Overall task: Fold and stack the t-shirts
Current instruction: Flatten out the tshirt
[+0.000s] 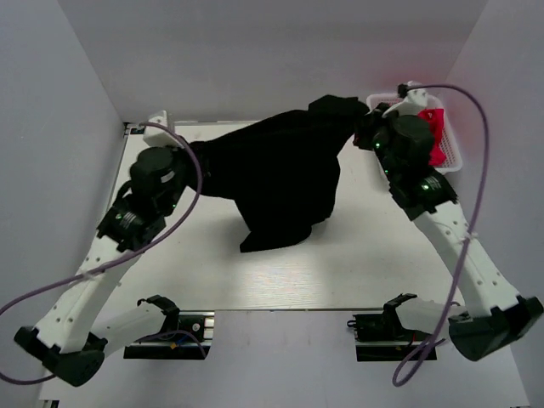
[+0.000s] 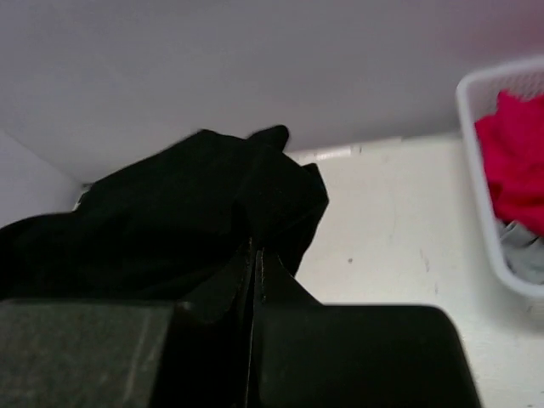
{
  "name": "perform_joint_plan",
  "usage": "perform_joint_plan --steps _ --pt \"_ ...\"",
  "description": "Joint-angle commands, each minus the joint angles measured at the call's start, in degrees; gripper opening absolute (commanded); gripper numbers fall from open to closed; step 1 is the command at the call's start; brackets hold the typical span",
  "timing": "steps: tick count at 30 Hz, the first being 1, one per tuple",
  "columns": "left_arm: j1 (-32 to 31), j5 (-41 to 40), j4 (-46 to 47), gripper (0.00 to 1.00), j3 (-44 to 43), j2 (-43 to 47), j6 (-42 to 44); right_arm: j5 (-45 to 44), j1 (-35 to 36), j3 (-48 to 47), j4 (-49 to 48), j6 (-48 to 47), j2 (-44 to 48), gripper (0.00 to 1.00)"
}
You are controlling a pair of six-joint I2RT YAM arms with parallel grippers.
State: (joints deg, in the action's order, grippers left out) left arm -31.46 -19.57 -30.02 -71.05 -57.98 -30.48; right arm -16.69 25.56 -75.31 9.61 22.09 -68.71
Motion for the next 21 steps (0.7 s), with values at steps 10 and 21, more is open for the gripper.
perform_joint_plan --steps 10,21 --pt "1.23 14.11 9.98 0.0 -18.59 11.3 11.14 6.55 0.19 -24.17 3.04 -10.13 11.58 0.0" --pt "1.76 25.11 5.07 0.0 -46.18 4.46 13.96 9.23 -0.07 -40.27 -0.02 -14.44 12.72 0.0"
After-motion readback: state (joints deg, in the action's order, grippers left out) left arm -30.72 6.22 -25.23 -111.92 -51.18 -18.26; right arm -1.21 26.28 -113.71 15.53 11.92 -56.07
